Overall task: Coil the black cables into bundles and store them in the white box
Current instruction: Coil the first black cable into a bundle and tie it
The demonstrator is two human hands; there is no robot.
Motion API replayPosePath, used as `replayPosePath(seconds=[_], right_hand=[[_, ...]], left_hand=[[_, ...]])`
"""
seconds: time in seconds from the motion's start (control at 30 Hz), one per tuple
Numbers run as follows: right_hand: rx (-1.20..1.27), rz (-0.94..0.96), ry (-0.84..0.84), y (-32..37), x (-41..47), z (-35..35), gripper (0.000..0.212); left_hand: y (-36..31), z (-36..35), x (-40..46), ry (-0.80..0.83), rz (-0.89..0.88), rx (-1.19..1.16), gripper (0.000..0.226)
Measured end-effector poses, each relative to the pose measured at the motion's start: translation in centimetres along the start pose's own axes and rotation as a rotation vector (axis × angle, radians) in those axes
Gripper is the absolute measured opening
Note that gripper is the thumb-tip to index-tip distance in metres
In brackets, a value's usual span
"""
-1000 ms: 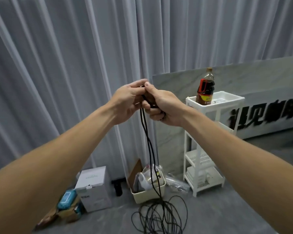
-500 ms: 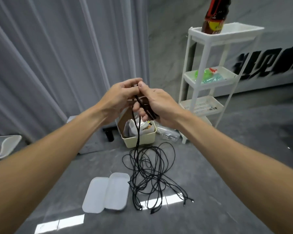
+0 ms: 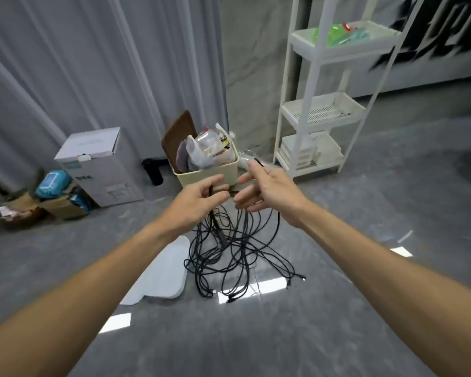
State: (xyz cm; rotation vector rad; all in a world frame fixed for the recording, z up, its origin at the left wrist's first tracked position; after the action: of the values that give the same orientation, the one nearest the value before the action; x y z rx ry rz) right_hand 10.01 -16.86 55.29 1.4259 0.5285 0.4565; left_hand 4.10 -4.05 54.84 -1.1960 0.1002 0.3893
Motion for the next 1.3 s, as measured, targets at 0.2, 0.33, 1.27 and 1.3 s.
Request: replayPosePath(seconds=[0.2, 0.33, 1.27, 1.3], right_hand=[[0.012, -0.01, 0.026, -6.9, -1.0, -0.2, 0.049], [0.027, -0.025, 0.049, -9.6, -2.0, -1.0, 0.048], [0.297, 0.225, 0.294, 16.6, -16.9, -8.2, 0.046], [0.345, 0.235, 0.314, 17.9, -18.0, -8.3, 0.044]], left_hand=[[8.3, -4.2, 1.3, -0.038, 0.068, 0.113, 0.052], [12.9, -6.9, 1.0, 0.038, 0.131, 0.058, 0.055], [-12.0, 2.4, -19.5, -0.372, -0.451, 0.223, 0.017], [-13.3, 2.9, -21.0, -0.378, -0.479, 0.157, 0.023]])
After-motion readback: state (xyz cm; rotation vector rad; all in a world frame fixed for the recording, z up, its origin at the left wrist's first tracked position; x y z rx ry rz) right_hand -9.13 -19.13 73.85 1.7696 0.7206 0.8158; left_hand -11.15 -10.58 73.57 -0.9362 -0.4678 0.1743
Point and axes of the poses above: each hand's wrist, its own x-axis towards the middle knuckle, its own z-axis out of the back of the hand, y = z × x, the point moved 10 cm from there along x, towards the middle knuckle, and after that the axes turned 9 degrees about z, right-handed, at the moved point
